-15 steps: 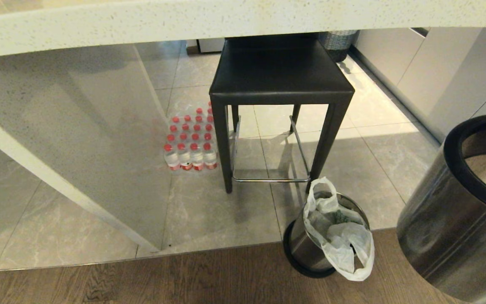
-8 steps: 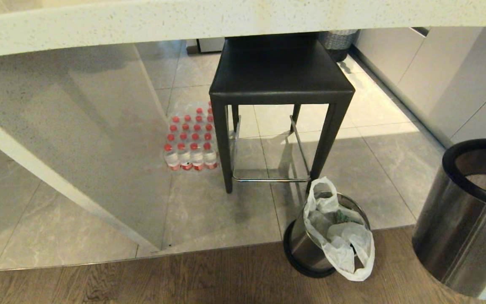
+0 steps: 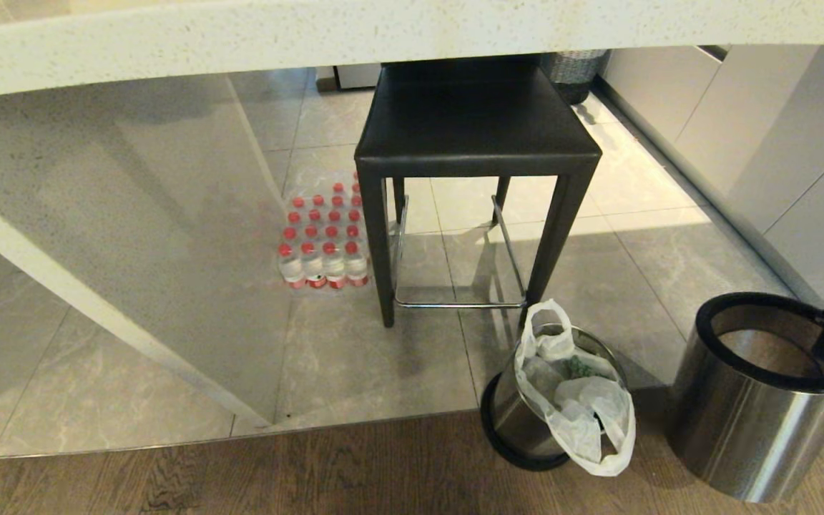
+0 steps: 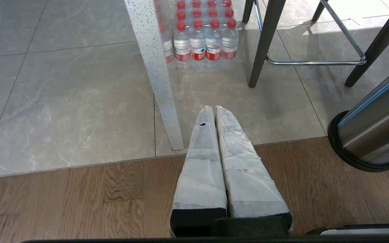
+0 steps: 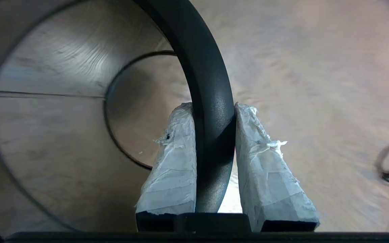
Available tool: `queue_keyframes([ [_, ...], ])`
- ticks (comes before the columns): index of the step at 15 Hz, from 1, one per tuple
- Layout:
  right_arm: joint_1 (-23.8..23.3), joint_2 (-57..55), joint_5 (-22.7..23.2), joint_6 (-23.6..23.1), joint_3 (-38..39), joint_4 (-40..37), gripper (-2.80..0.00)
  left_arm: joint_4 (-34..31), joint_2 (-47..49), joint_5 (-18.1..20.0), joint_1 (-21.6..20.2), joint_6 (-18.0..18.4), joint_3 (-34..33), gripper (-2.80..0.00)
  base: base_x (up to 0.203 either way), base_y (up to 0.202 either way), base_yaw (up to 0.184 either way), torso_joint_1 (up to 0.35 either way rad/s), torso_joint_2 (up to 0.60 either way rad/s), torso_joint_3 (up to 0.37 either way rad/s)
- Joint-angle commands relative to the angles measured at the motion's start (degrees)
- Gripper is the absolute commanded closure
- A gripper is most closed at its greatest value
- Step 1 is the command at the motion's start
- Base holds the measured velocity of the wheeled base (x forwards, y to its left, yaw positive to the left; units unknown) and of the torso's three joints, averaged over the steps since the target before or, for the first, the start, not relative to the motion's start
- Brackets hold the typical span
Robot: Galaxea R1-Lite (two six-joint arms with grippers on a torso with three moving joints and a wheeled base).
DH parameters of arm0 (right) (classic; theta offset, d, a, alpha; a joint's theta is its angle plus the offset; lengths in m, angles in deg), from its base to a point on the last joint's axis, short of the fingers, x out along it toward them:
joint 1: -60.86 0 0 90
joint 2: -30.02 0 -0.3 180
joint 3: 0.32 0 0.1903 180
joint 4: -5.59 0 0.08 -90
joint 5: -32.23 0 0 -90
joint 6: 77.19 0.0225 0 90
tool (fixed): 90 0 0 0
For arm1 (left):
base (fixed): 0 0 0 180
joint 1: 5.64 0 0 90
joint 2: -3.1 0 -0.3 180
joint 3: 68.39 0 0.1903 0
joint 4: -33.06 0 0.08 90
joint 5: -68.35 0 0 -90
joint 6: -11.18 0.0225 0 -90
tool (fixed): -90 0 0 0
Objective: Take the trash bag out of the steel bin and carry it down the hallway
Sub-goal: Place the outer trash can on the ground
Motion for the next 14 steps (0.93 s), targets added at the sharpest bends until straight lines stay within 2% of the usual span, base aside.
queue_keyframes([
  [1, -0.7, -12.0, 0.8, 0.0, -3.1, 2.7, 0.00, 0.0, 0.0, 0.0, 0.0, 0.0, 0.0, 0.00, 0.000, 0.000, 0.000, 0.000, 0.00, 0.000],
  [4, -2.0, -17.8, 3.3, -0.3, -8.6, 7.4, 0.00, 0.0, 0.0, 0.0, 0.0, 0.0, 0.0, 0.00, 0.000, 0.000, 0.000, 0.000, 0.00, 0.000],
  [9, -5.1, -20.0, 7.1, -3.0, -9.2, 8.9, 0.00, 0.0, 0.0, 0.0, 0.0, 0.0, 0.0, 0.00, 0.000, 0.000, 0.000, 0.000, 0.00, 0.000],
  [10, -5.4, -20.3, 7.7, -3.6, -8.7, 9.0, -2.80, 0.0, 0.0, 0.0, 0.0, 0.0, 0.0, 0.00, 0.000, 0.000, 0.000, 0.000, 0.00, 0.000],
  [14, -6.4, -19.6, 7.7, -3.9, -7.7, 10.6, -2.80, 0.0, 0.0, 0.0, 0.0, 0.0, 0.0, 0.00, 0.000, 0.000, 0.000, 0.000, 0.00, 0.000],
])
